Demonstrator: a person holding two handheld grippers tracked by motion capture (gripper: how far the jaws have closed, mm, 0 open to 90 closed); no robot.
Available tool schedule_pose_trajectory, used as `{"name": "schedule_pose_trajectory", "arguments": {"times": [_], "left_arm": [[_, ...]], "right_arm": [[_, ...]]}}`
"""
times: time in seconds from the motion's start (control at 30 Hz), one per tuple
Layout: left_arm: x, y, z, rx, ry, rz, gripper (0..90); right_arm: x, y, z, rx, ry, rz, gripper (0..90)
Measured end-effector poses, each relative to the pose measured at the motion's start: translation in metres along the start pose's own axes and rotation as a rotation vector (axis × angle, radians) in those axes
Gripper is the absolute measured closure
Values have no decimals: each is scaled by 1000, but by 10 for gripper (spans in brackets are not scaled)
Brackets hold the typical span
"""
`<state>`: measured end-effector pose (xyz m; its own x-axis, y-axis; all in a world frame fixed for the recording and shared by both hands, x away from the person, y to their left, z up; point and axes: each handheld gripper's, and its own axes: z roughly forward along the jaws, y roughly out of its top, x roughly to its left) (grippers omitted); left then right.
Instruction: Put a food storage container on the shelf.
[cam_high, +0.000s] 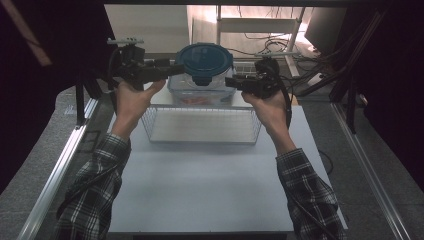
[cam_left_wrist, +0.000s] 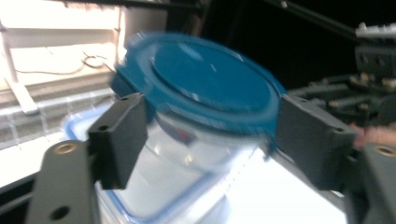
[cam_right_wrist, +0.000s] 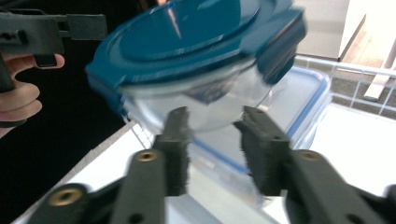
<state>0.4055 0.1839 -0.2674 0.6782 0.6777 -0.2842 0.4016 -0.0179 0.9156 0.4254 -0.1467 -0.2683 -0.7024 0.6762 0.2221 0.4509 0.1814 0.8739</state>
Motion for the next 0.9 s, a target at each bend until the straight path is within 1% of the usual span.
{"name": "schedule_pose_trajectory", "arguments": {"times": [0.03,0.07,0.17,0.23,0.3,0.4,0.47,0.63,0.8,0.9], "left_arm": [[-2,-4,0,12,10,19,213],[-4,-8,0,26,10,30,203],[-9,-19,2,55,0,40,149],[-13,-27,4,79,1,58,126],[-17,-35,5,102,3,76,112],[-20,-49,5,125,-11,90,89],[-21,-58,6,135,-17,88,90],[-22,-79,4,152,-33,76,88],[-26,-98,0,159,-36,85,82],[-29,-109,-3,161,-35,94,74]], "right_arm": [[1,-3,0,2,0,-7,540],[2,-6,0,4,0,-13,508],[4,-14,0,6,-1,-26,407],[5,-20,-1,7,-5,-40,353],[6,-26,-1,7,-6,-53,310],[8,-35,-3,10,-5,-80,248],[10,-41,-4,16,-5,-99,220],[14,-56,-5,30,4,-126,162],[18,-69,-5,40,29,-141,118],[22,-77,-4,57,33,-166,91]]}}
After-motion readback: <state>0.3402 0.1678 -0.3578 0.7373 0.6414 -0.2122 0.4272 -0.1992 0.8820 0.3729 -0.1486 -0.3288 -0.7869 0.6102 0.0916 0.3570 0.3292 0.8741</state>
